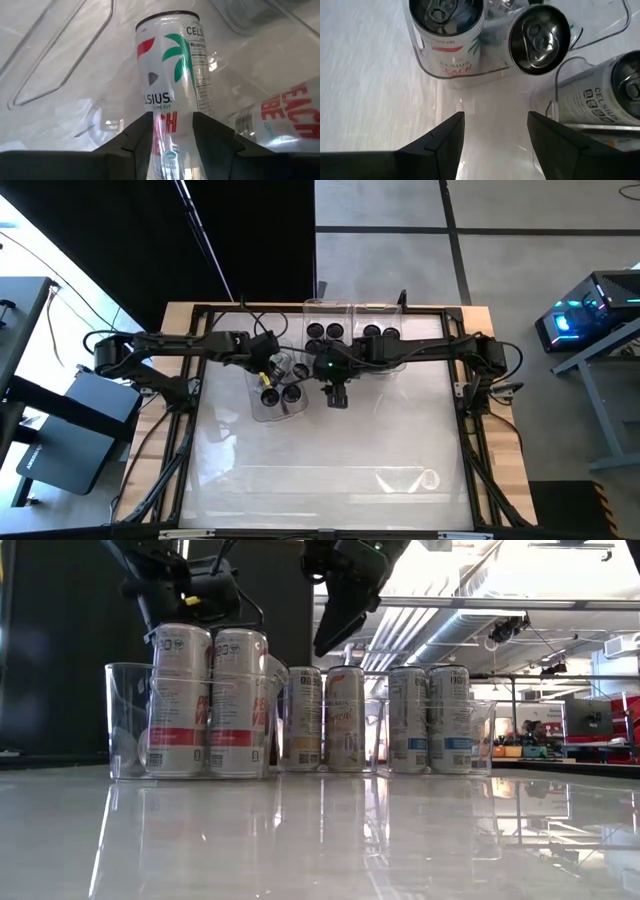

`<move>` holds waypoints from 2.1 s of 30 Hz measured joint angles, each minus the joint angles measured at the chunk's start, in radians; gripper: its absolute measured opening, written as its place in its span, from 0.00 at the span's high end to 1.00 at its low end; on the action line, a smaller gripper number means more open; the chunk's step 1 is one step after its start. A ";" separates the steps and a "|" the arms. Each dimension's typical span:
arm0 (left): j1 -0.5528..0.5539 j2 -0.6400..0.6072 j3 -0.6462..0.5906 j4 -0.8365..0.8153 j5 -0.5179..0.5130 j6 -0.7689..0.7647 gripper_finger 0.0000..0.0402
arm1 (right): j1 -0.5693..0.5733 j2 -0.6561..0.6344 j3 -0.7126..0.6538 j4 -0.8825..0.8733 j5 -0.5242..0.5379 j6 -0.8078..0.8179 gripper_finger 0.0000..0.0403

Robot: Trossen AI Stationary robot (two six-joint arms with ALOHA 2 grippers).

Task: Sort soda cans
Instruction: Adjust the white pink soda cans

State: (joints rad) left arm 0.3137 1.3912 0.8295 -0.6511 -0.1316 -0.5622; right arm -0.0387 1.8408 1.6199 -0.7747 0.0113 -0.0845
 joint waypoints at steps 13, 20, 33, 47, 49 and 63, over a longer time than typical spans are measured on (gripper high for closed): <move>0.007 0.107 0.007 0.072 -0.030 -0.009 0.27 | 0.000 0.000 0.000 0.032 0.000 -0.002 0.47; 0.004 0.156 0.010 0.063 -0.053 -0.008 0.27 | 0.000 0.000 0.000 0.032 -0.003 -0.002 0.47; -0.005 0.159 0.004 0.093 -0.039 -0.018 0.58 | 0.000 0.000 0.000 0.040 -0.008 0.016 0.47; -0.002 0.035 0.024 0.029 -0.044 -0.022 0.78 | 0.000 0.000 0.000 0.021 -0.008 0.016 0.47; -0.002 0.015 0.024 0.027 -0.046 -0.020 0.83 | 0.000 0.000 0.000 0.020 -0.008 0.017 0.47; 0.005 -0.074 0.027 0.027 -0.085 0.063 0.88 | 0.000 0.000 0.000 0.009 -0.007 0.017 0.47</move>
State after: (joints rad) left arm 0.3184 1.3171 0.8569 -0.6242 -0.2169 -0.4989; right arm -0.0387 1.8408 1.6199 -0.7656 0.0040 -0.0678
